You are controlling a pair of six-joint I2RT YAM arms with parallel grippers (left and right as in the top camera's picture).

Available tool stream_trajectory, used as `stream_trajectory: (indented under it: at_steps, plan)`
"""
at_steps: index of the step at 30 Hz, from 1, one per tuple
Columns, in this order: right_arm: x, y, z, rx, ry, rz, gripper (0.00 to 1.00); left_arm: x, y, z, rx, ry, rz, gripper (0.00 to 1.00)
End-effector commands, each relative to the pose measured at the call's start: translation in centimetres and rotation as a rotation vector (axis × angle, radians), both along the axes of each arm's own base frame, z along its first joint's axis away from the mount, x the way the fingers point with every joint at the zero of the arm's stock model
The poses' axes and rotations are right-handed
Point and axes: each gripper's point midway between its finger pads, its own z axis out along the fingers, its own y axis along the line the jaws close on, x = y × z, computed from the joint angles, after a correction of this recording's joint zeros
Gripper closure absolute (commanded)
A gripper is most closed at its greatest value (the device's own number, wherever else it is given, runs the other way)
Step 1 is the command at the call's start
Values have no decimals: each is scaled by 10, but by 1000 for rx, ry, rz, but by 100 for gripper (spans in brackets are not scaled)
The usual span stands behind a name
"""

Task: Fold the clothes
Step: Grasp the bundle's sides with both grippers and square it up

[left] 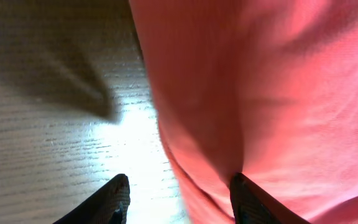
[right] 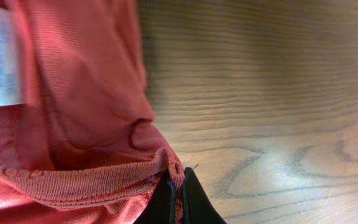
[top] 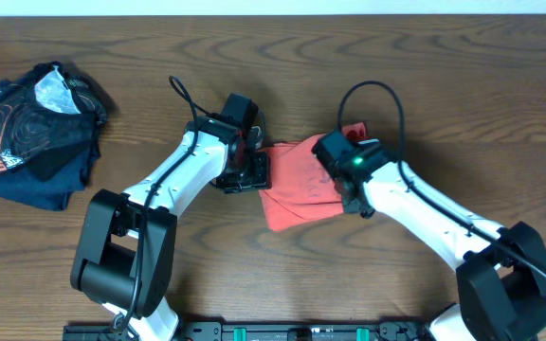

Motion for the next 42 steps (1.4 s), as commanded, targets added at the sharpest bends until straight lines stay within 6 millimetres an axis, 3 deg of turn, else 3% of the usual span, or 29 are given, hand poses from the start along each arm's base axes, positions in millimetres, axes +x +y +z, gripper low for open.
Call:
stream_trajectory:
  at_steps: [1, 7, 12, 16, 21, 23, 28, 31, 36, 42]
  plan:
    - [4, -12, 6, -13, -38, -57, 99, -6, 4, -4, 20, 11, -19, 46]
    - [28, -25, 11, -19, -132, -111, 93, -18, 7, -10, 32, 53, -23, 65]
    - [69, -31, 15, 51, -287, -188, 89, -23, 3, -6, 33, 43, -76, 66]
    - [81, -47, 14, 68, -318, -246, 83, -11, 8, 6, 48, -30, -73, 67]
    - [60, -60, 8, 88, -208, -285, 83, 29, 23, 35, 85, -233, -16, 64]
    - [48, -55, 9, 140, -154, -289, 81, 51, 23, 50, 58, -337, 11, 55]
    - [18, -17, 14, 350, 13, -164, 79, 93, 14, 66, 0, -506, 37, 51]
    - [-6, 3, 11, 415, 127, -114, 79, 107, 6, 61, -19, -544, 36, 51]
    - [-25, 18, 1, 398, 182, -56, 77, 104, -9, 34, -83, -475, 2, 51]
    - [-25, 23, -23, 417, 144, -56, 74, 74, -18, -5, -78, -307, -42, 52]
